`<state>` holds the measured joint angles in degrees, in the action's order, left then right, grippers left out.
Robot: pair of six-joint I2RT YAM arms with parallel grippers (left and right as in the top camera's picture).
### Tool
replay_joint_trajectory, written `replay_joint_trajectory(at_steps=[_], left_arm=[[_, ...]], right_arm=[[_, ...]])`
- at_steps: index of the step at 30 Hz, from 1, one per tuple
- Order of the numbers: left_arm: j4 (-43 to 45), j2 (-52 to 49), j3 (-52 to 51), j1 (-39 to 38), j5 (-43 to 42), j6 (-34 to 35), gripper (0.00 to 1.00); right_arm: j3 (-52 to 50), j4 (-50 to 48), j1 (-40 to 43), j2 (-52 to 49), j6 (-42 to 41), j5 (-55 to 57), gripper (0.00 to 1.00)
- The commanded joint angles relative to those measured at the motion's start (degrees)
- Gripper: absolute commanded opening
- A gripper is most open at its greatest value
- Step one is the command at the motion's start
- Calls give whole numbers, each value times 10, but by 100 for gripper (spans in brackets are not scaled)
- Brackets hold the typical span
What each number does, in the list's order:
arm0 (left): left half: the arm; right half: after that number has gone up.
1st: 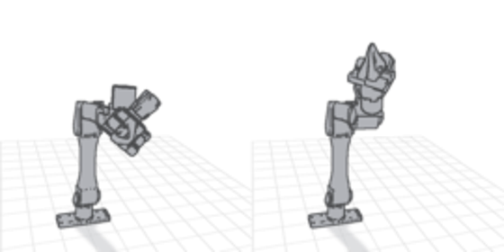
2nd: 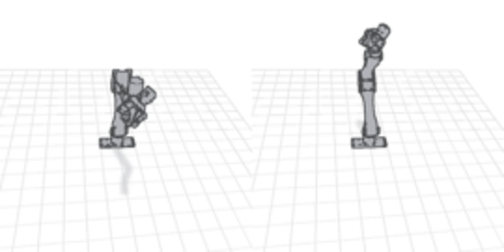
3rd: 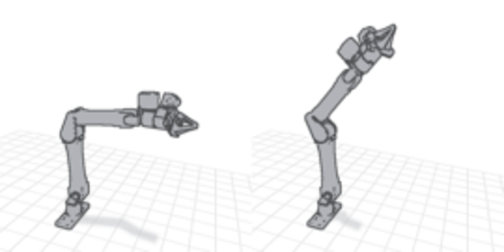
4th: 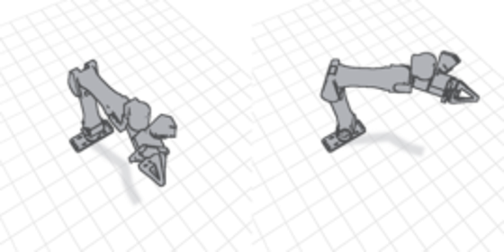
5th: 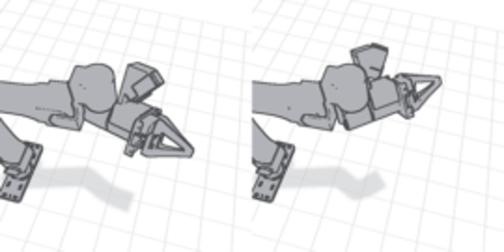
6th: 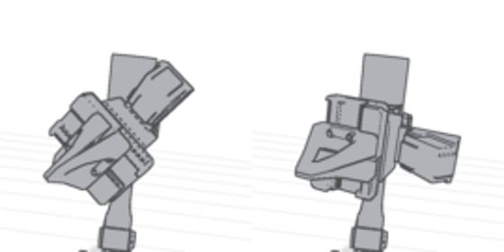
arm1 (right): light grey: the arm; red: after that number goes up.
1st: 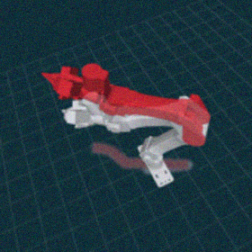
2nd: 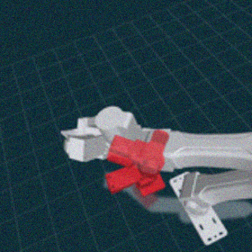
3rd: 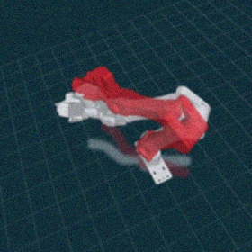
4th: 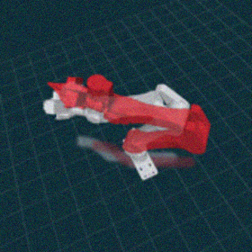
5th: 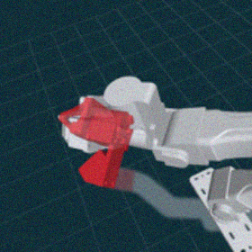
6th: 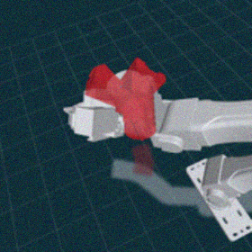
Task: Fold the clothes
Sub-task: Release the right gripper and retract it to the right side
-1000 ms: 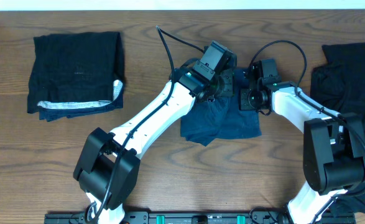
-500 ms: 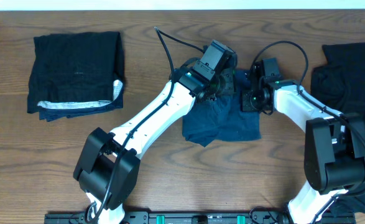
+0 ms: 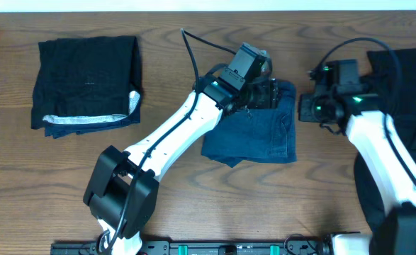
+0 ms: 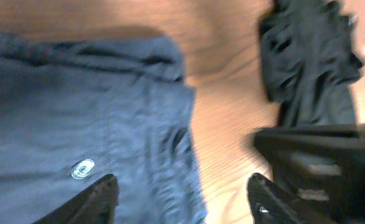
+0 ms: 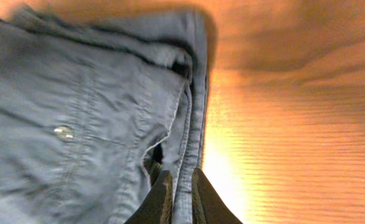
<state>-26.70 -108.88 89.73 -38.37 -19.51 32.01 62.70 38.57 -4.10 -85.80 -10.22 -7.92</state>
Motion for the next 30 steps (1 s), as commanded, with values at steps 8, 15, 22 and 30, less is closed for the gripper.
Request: replay_joint_trajectory(at_steps=[8,15,22,30], left_arm=[[-108,7,1,11,64,-35,24],[-108,5,-24,-32,52,-39,22],[-69,-9,-70,-56,43,-34,20],[18,-96,-98,-74,-56,-33,20]], right_arm=[[3,-8,12,68,32,-131,1],[3,-55,11,-32,43,-132,1],[3,-162,12,-159,63,-133,1],[3,-230,12,-277,62,-132,1]])
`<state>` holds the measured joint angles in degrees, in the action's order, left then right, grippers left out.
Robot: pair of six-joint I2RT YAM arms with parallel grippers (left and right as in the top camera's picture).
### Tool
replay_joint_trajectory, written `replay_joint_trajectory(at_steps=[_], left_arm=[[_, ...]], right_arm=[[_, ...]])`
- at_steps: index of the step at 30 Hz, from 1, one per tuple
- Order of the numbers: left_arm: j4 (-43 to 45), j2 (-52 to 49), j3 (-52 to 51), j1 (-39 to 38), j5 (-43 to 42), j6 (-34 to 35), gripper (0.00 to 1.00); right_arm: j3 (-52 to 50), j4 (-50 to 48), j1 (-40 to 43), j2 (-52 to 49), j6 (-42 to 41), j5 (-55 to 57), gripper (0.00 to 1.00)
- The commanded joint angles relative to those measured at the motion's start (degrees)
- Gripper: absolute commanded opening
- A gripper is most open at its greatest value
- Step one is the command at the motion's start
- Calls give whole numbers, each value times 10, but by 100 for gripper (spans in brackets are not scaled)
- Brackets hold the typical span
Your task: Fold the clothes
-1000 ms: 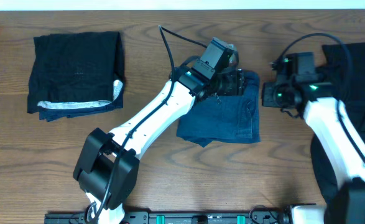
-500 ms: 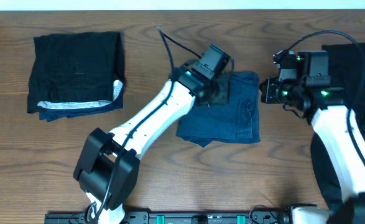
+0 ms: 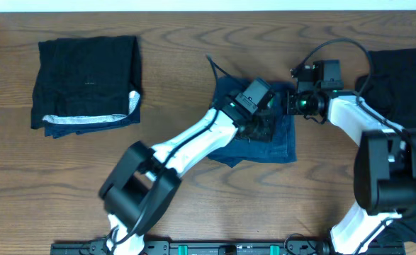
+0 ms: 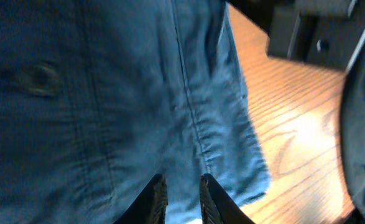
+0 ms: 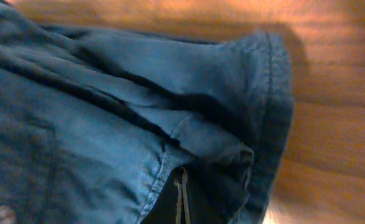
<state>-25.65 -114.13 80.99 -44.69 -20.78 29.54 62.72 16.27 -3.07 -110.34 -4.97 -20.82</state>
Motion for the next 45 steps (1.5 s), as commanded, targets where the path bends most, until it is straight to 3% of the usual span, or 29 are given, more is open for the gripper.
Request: replay_joint_trajectory(at_steps=[1,8,13,18,20,23,24,26,37,45], left_arm=[[11,-55,-11,-14,-48,-8,20],[25,-110,-11,-39,-56,-16,14],[24,-70,-7,-36,-56,-35,15],[20,2,-7,-35,-53,-40,15],[20,23,-7,-36,-54,-40,15],[20,37,-7,-41,-54,-40,11],[20,37,-7,-43,-54,-40,10],[21,30,-7,-51,-54,-40,10],[-30,-56,-9,-57,-44,-40,10],[-170,-76,-8,-32,167,-40,6]], right_arm=[[3,-8,2,-36,10,-3,1],[3,-32,2,-47,10,-5,1],[19,-37,7,-4,7,-16,3],[39,17,28,99,3,-19,12],[40,47,43,146,1,-13,30],[40,95,70,208,-8,6,39],[40,111,78,224,-7,15,50],[40,145,91,247,-7,36,99],[40,168,104,260,-7,45,99],[40,168,104,260,-7,45,99]])
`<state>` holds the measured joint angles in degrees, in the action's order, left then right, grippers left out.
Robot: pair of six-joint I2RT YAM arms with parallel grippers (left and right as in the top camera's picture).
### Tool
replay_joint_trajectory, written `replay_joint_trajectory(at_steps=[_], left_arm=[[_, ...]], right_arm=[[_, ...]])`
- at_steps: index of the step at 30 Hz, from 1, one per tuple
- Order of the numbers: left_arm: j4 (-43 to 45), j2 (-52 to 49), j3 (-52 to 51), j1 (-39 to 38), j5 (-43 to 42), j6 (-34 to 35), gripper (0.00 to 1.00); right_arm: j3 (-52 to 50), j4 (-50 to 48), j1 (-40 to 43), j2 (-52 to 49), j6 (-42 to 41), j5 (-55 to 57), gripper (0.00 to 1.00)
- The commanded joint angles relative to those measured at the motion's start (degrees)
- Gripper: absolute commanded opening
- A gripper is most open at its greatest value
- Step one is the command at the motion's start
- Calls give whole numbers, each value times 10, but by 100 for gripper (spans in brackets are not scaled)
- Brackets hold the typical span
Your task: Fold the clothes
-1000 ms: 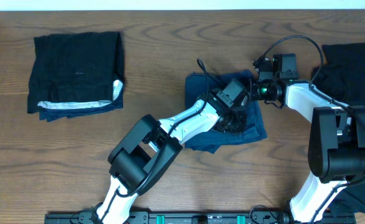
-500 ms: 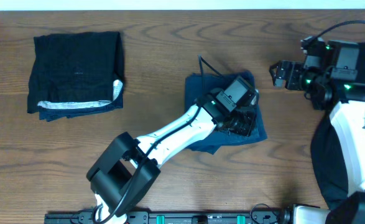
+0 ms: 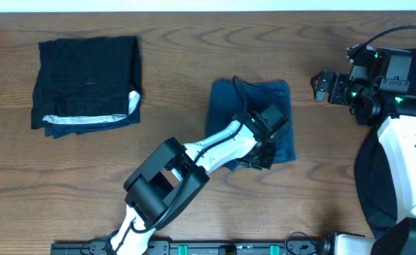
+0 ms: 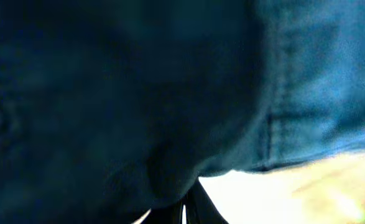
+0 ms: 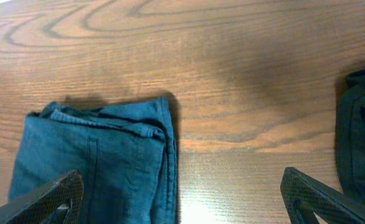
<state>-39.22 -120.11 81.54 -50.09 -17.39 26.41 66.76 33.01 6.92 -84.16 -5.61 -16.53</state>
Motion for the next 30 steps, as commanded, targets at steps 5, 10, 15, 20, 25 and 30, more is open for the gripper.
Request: replay_joint_trajectory(at_steps=[5,10,15,20,25,30], left_arm=[[-133,-16,-14,68,294,-9,6],[-158,-16,-14,123,405,-9,14],[-172,-12,20,176,403,-9,16],[-223,27,86,202,334,-9,15],[-209,97,101,207,133,-9,22],[-179,111,98,178,7,-9,22]], right_arm=[[-1,0,4,-2,-1,3,99],[-1,0,4,-2,-1,3,99],[-1,0,4,-2,-1,3,99],[-1,0,4,-2,-1,3,99],[-1,0,4,-2,-1,3,99],[-1,0,4,-2,-1,3,99]])
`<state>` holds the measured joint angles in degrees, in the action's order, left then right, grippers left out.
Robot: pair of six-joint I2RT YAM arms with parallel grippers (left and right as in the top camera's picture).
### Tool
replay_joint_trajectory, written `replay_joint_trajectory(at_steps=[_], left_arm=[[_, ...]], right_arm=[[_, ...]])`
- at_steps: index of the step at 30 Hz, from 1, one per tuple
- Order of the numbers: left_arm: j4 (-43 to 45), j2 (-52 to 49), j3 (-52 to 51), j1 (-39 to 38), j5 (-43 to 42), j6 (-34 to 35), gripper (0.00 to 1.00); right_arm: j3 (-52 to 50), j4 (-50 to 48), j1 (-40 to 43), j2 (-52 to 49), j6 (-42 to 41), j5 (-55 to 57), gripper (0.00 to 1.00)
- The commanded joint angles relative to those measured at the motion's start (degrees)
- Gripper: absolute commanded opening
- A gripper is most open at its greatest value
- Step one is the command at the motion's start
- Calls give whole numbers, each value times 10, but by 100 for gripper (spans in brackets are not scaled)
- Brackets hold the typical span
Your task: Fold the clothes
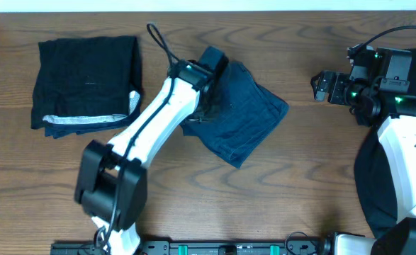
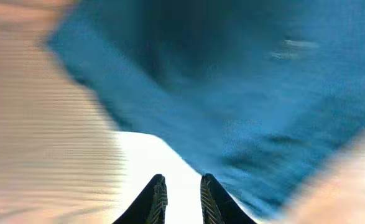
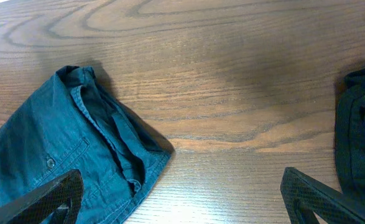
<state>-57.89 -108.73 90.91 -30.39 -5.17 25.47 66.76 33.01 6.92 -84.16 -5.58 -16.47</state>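
Note:
The folded blue garment (image 1: 239,117) lies askew at the table's middle, one corner pointing right; it also shows in the right wrist view (image 3: 70,155) and, blurred, in the left wrist view (image 2: 232,81). My left gripper (image 1: 202,106) (image 2: 182,199) is at its upper left side, fingers a little apart with only bright table between them. The right gripper (image 1: 321,86) (image 3: 182,199) hovers wide open to the right of the garment, apart from it. A folded black garment (image 1: 87,81) rests at the far left.
A loose pile of black clothes (image 1: 406,149) (image 3: 359,137) lies along the right edge under my right arm. Bare wooden table (image 1: 300,191) runs across the front. The left arm's cable (image 1: 161,42) loops above the blue garment.
The blue garment, square at the centre before, now lies turned and shifted to the upper left. My left gripper has gone from its lower right hem to its upper left, jaws parted. Right arm unmoved.
First my left gripper was open over the blue garment's top and the right was shut at its right edge. Then both were closed on its upper right part. Later the right stood back, open, while the left pinched the lower hem. Now the garment is rotated and released.

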Motion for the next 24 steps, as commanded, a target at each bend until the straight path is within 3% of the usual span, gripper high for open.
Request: replay_joint_trajectory(at_steps=[1,13,24], left_arm=[[21,-4,-1,-30,-118,1,22],[133,-71,-32,-165,-112,1,21],[112,-113,-40,-191,52,0,21]], right_arm=[[-1,0,4,-2,-1,2,99],[-1,0,4,-2,-1,2,99],[-1,0,4,-2,-1,2,99]])
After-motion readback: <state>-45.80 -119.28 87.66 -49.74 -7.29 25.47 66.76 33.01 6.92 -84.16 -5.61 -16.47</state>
